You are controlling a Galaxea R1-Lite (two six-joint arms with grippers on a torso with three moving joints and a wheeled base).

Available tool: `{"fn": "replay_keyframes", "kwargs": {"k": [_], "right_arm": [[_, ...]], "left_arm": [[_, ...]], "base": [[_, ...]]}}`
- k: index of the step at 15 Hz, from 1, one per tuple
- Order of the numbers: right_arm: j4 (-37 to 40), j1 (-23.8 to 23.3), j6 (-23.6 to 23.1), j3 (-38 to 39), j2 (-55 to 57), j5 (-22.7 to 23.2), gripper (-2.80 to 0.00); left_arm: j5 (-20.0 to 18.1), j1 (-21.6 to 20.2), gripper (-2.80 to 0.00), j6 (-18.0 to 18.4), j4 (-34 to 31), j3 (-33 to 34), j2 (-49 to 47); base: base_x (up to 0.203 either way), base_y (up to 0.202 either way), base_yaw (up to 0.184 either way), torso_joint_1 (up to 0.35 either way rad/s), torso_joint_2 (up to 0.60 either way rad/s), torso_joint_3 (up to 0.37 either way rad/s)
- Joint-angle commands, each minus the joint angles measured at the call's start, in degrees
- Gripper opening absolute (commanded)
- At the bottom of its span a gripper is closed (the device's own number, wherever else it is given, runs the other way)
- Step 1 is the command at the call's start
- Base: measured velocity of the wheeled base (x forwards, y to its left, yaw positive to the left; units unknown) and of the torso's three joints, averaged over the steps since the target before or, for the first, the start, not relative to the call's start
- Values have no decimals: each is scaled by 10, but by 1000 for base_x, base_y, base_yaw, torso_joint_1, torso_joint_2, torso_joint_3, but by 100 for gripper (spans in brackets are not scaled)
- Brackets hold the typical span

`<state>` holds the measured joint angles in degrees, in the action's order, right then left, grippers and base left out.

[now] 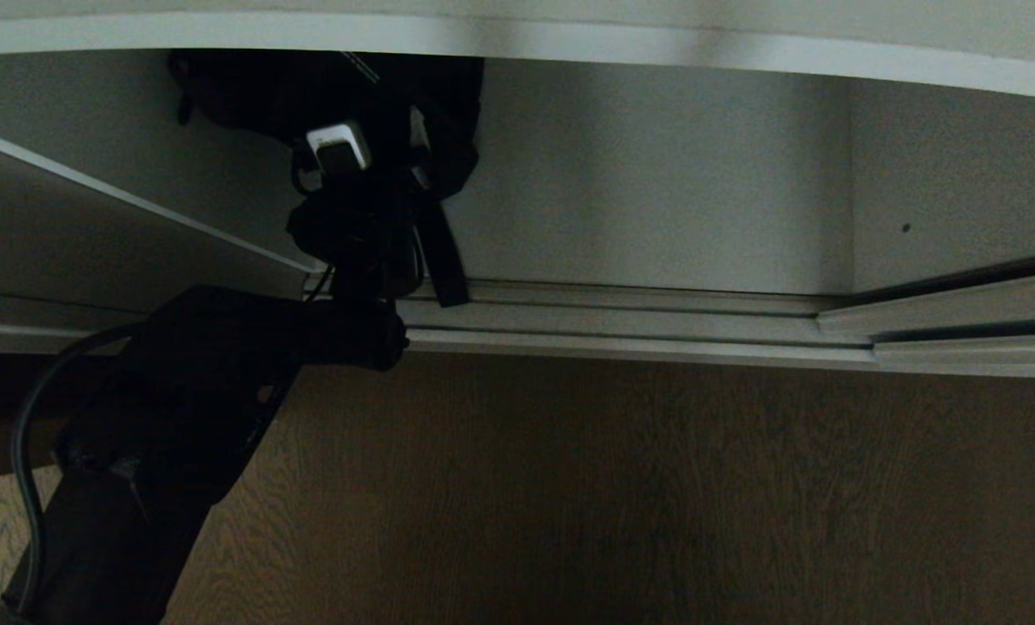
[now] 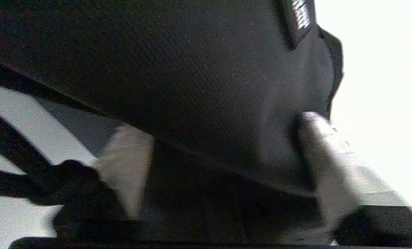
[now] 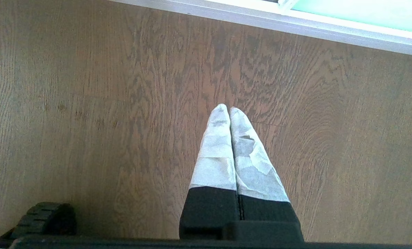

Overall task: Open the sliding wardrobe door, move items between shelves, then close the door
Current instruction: Place the basket on the higher shelf

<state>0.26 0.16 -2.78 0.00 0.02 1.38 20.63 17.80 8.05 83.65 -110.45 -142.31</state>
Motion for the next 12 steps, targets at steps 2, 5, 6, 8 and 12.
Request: {"fn": "replay_keyframes", "kwargs": {"k": [2, 5, 6, 8, 12], "right_arm": [[0, 0, 0, 0, -1, 0, -280], [0, 0, 0, 1, -1, 0, -280], [0, 0, 0, 0, -1, 0, -280], [0, 0, 0, 0, -1, 0, -280], [0, 0, 0, 0, -1, 0, -280]], "left_arm": [[0, -1, -280, 0, -2, 0, -2], [1, -5, -280, -1, -5, 0, -2], [1, -5, -280, -2, -5, 0, -2], [2, -4, -280, -2, -4, -1, 0], [5, -4, -280, -4, -14, -2, 10]], "base": [[0, 0, 0, 0, 0, 0], [0, 0, 0, 0, 0, 0], [0, 0, 0, 0, 0, 0], [0, 0, 0, 0, 0, 0], [0, 0, 0, 0, 0, 0]]}}
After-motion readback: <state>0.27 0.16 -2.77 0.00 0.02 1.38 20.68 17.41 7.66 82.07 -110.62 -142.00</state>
